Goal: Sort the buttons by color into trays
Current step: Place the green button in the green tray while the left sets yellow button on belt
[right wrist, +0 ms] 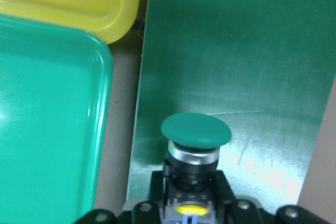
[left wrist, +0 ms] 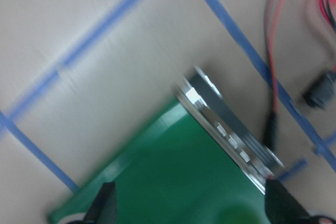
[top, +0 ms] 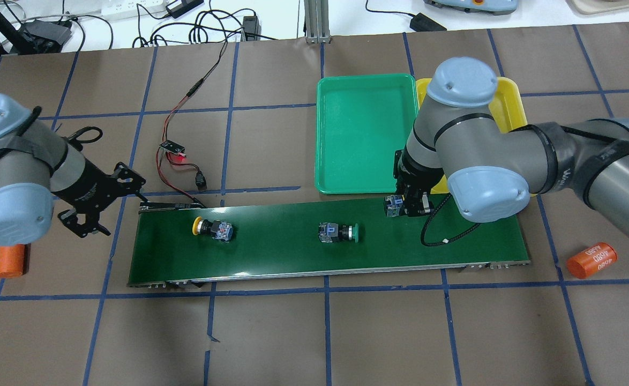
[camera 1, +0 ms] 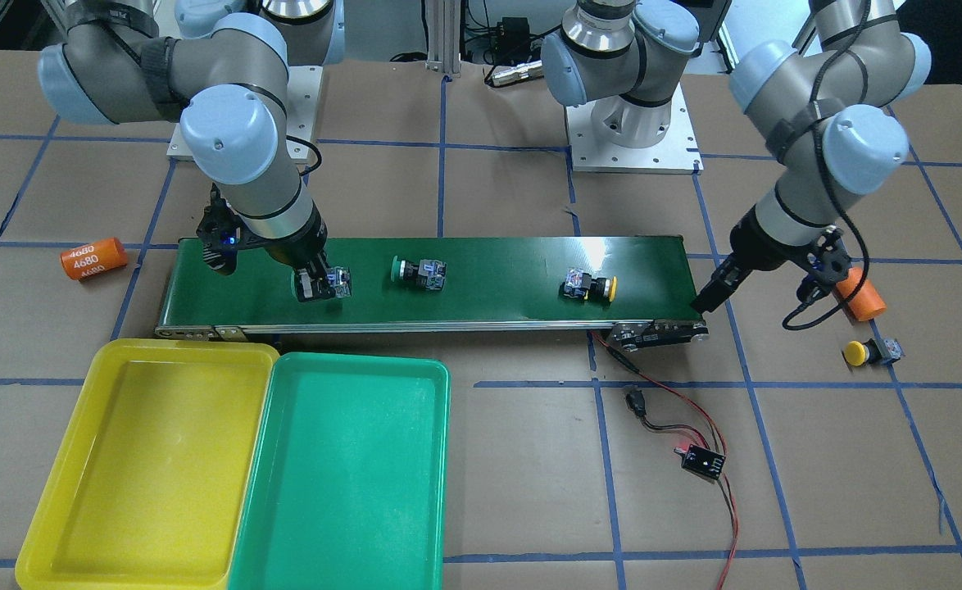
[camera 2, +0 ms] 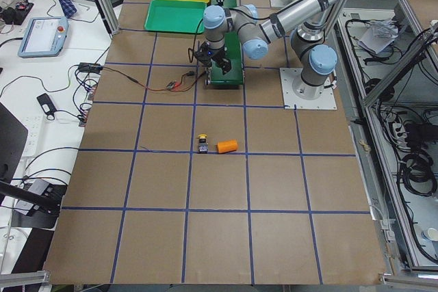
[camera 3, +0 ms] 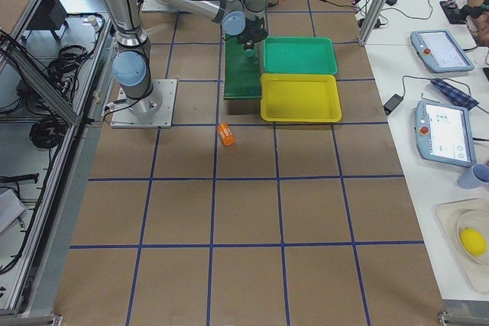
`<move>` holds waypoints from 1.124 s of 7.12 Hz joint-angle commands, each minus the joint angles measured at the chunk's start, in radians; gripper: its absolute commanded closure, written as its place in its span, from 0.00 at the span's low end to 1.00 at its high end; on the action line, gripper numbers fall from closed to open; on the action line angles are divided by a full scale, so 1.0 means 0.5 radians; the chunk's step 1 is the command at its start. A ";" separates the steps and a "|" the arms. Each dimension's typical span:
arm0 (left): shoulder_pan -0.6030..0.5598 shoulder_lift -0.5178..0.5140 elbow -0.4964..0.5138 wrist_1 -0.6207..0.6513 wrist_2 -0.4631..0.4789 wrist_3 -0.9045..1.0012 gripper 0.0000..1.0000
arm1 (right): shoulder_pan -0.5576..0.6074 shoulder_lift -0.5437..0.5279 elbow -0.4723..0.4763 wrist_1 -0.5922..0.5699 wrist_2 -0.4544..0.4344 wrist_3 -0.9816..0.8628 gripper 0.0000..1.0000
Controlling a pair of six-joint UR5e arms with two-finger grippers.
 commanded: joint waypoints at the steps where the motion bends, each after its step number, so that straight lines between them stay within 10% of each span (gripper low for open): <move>1: 0.383 -0.113 0.084 0.043 0.004 0.696 0.00 | -0.006 0.057 -0.262 0.080 -0.051 -0.081 1.00; 3: 0.650 -0.187 0.079 0.049 0.065 1.740 0.00 | -0.018 0.299 -0.437 -0.054 -0.045 -0.118 1.00; 6: 0.937 -0.349 0.070 0.342 0.047 2.223 0.00 | 0.003 0.524 -0.432 -0.319 -0.018 -0.097 0.95; 8: 0.968 -0.460 -0.003 0.638 0.047 2.260 0.00 | 0.009 0.582 -0.429 -0.319 -0.017 -0.106 0.64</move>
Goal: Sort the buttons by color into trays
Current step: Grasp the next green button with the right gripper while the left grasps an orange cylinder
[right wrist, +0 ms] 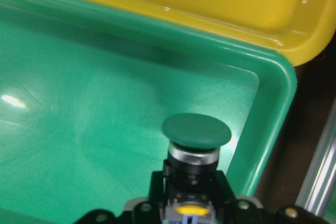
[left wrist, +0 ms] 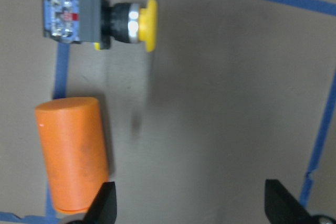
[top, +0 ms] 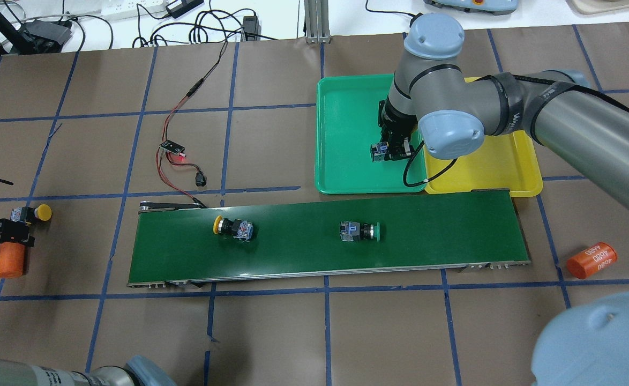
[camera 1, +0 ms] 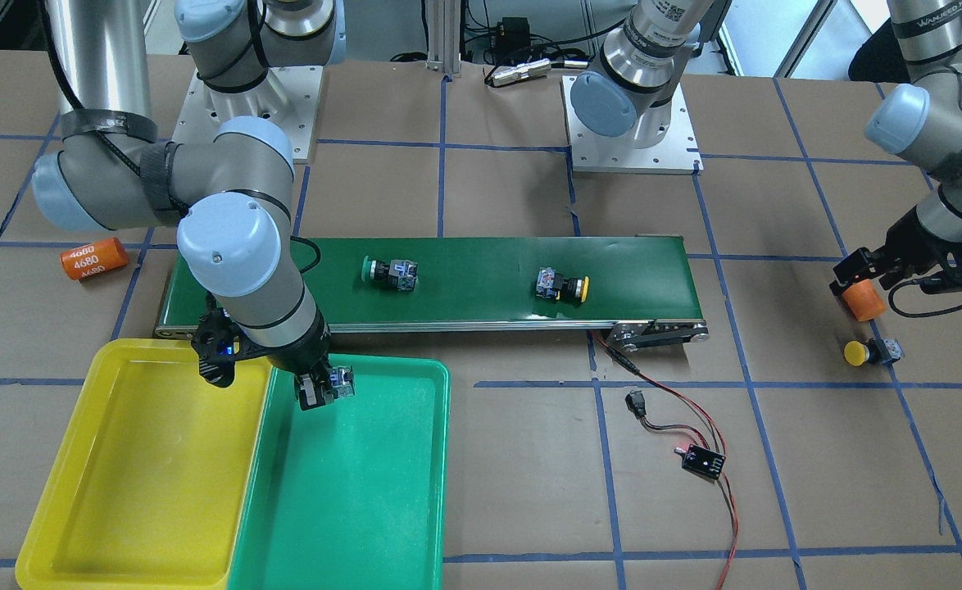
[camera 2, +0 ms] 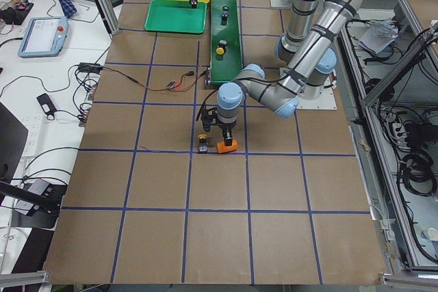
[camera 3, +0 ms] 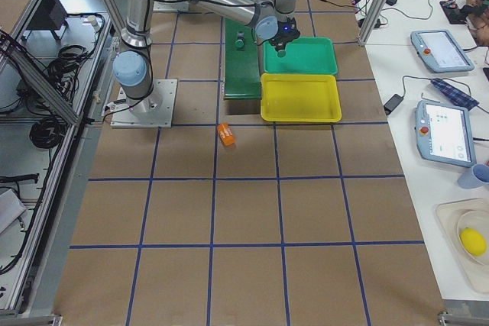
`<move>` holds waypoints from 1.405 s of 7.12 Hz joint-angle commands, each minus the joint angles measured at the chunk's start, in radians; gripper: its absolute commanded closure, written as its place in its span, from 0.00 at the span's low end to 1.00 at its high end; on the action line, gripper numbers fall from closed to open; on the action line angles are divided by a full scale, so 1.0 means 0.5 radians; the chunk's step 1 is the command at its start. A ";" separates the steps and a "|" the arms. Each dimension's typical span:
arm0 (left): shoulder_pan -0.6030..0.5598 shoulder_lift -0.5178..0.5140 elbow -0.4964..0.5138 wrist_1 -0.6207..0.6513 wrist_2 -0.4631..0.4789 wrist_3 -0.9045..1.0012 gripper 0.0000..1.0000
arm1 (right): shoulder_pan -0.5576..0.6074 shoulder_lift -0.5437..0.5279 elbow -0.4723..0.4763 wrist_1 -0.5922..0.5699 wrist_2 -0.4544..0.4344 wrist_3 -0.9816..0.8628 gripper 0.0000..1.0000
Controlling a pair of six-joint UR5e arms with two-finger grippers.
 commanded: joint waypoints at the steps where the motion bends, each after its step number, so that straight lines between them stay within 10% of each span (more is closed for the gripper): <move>1: 0.113 -0.088 -0.097 0.183 -0.013 0.109 0.00 | 0.005 0.038 0.008 -0.004 0.002 -0.005 0.36; 2: 0.123 -0.115 -0.097 0.192 -0.067 0.113 0.10 | 0.005 0.016 0.008 0.021 -0.001 -0.005 0.00; 4: 0.123 -0.113 -0.076 0.193 -0.062 0.125 1.00 | 0.023 -0.112 0.020 0.042 -0.001 -0.008 0.00; 10: -0.146 0.028 -0.076 -0.018 -0.028 -0.547 1.00 | 0.070 -0.644 0.670 0.328 0.002 0.047 0.00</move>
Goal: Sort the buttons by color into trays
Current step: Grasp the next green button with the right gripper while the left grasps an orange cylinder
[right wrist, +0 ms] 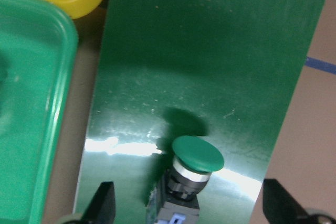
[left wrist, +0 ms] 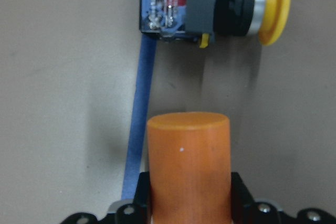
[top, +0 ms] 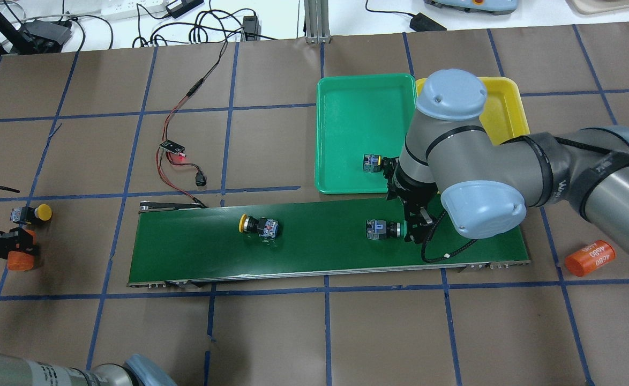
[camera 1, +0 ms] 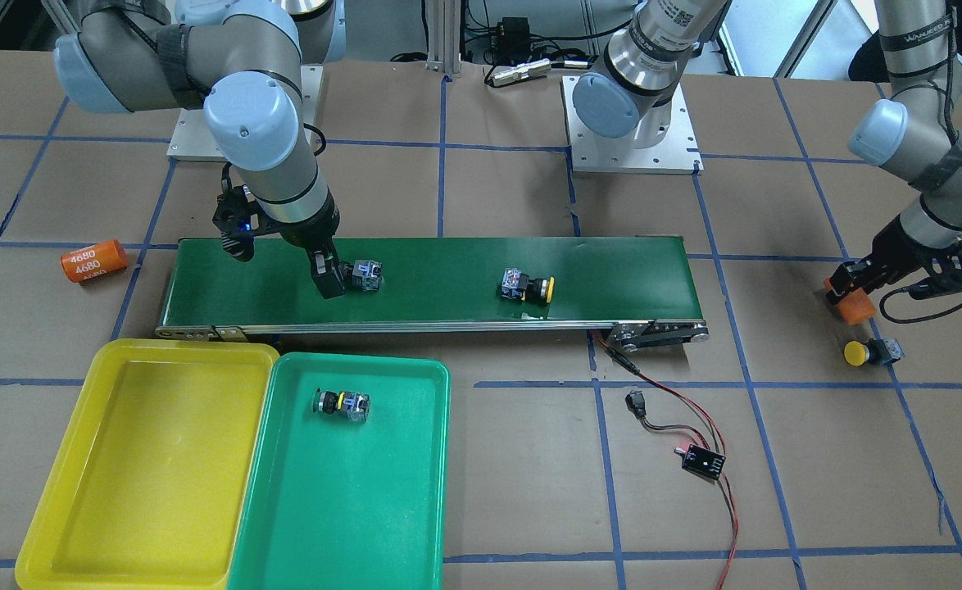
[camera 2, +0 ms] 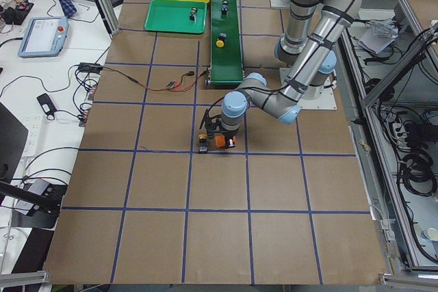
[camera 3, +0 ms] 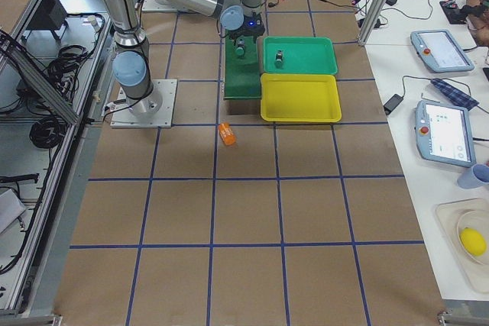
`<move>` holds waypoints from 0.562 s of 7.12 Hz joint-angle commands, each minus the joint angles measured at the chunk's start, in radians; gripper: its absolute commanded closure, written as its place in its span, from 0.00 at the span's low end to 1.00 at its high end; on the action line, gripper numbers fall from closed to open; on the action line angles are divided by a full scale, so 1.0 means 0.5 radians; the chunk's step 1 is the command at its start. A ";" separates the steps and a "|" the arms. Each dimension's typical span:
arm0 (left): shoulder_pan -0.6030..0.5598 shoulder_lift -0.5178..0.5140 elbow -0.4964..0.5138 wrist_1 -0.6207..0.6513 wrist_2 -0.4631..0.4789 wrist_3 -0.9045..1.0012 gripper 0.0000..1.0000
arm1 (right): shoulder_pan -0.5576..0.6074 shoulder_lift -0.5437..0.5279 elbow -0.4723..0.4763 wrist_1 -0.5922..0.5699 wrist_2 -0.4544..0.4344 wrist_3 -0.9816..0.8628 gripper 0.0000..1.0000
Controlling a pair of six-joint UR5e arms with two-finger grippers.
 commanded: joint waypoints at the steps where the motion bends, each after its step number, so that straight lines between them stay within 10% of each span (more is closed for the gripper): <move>1: -0.214 0.129 0.010 -0.210 -0.001 -0.492 1.00 | 0.001 -0.005 0.056 -0.020 0.005 0.012 0.00; 4: -0.646 0.389 0.010 -0.397 -0.017 -1.285 1.00 | -0.002 0.016 0.050 -0.084 0.002 0.015 0.00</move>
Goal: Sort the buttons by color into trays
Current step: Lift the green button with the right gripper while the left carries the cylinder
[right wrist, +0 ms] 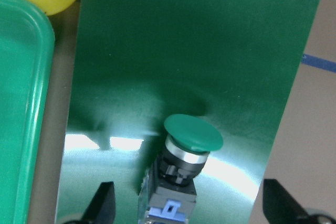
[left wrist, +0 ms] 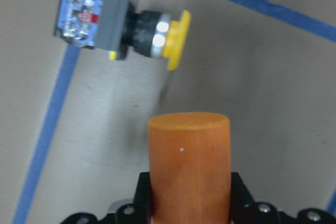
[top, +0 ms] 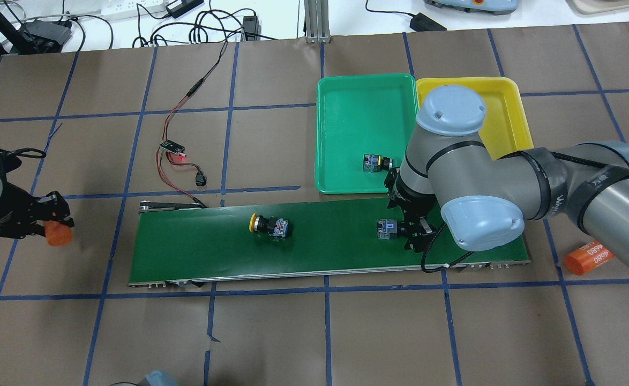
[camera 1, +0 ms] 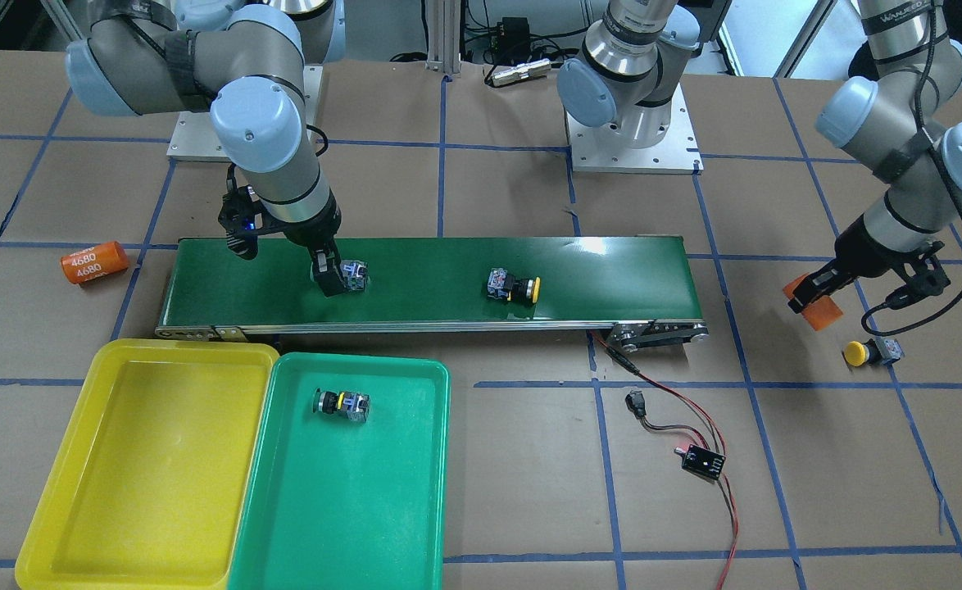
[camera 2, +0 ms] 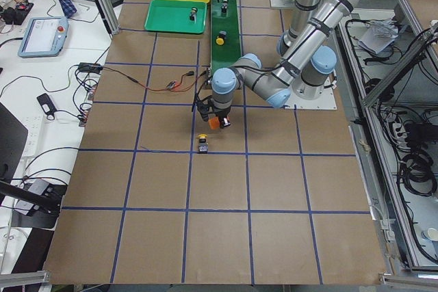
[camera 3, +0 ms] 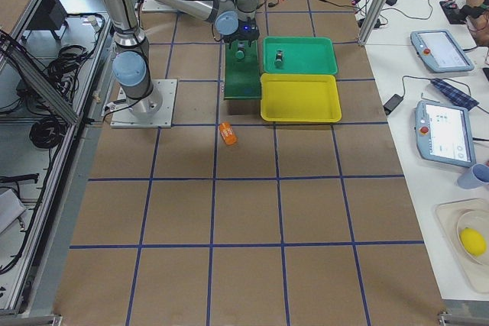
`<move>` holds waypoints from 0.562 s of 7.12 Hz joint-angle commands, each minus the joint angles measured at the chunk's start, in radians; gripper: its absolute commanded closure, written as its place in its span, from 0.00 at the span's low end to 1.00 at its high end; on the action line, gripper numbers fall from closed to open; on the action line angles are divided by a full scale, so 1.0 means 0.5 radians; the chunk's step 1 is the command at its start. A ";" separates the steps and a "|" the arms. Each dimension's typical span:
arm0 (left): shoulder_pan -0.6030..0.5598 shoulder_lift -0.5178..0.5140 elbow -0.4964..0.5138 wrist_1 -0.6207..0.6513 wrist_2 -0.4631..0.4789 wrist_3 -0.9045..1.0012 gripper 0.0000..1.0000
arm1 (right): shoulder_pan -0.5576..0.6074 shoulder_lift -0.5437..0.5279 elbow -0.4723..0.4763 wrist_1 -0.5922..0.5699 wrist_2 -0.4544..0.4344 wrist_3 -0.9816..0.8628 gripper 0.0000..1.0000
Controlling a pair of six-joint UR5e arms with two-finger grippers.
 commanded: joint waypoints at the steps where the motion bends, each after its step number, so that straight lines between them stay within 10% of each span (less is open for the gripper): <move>1: -0.369 0.147 -0.001 -0.100 0.002 -0.608 1.00 | -0.014 0.016 0.012 0.011 -0.033 -0.020 0.00; 4: -0.835 0.227 -0.025 -0.180 -0.022 -1.726 1.00 | -0.054 0.065 0.015 0.002 -0.042 -0.029 0.00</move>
